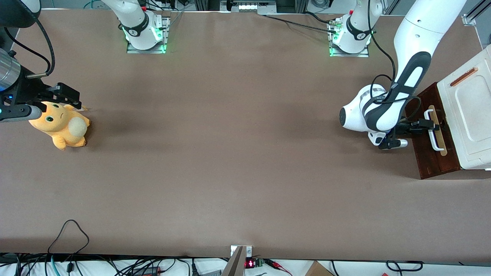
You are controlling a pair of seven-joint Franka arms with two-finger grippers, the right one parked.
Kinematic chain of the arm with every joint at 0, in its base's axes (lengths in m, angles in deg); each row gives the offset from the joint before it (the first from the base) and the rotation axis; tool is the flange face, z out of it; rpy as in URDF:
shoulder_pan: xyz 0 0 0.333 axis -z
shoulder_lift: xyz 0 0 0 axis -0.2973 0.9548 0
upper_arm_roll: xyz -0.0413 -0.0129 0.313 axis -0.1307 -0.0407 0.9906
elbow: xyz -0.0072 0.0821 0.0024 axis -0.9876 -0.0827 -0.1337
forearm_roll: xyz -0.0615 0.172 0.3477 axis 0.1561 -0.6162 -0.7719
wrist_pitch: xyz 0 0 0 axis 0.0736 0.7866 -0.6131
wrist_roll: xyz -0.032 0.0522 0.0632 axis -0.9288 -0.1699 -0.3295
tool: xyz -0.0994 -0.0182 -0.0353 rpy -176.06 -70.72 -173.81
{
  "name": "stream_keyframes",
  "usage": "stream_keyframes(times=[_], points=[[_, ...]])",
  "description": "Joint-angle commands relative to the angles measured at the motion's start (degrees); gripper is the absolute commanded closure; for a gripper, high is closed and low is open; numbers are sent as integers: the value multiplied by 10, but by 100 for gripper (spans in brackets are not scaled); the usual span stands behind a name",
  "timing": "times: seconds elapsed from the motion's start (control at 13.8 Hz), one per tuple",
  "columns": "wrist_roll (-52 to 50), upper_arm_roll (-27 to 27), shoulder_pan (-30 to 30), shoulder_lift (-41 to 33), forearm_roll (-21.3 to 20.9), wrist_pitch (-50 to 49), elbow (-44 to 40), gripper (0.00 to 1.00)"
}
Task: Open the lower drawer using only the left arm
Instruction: 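Close the left gripper around the white bar handle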
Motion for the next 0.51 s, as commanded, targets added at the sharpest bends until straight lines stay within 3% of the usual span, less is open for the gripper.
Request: stream_keyframes(times=[0.0, 0.14, 0.29, 0.43], points=[[-30, 2, 0, 16, -16, -23, 3, 28], [-31, 11, 0, 16, -17, -23, 3, 31], [-31, 11, 0, 20, -18, -23, 3, 41], [-31, 11, 0, 20, -21, -23, 3, 45]])
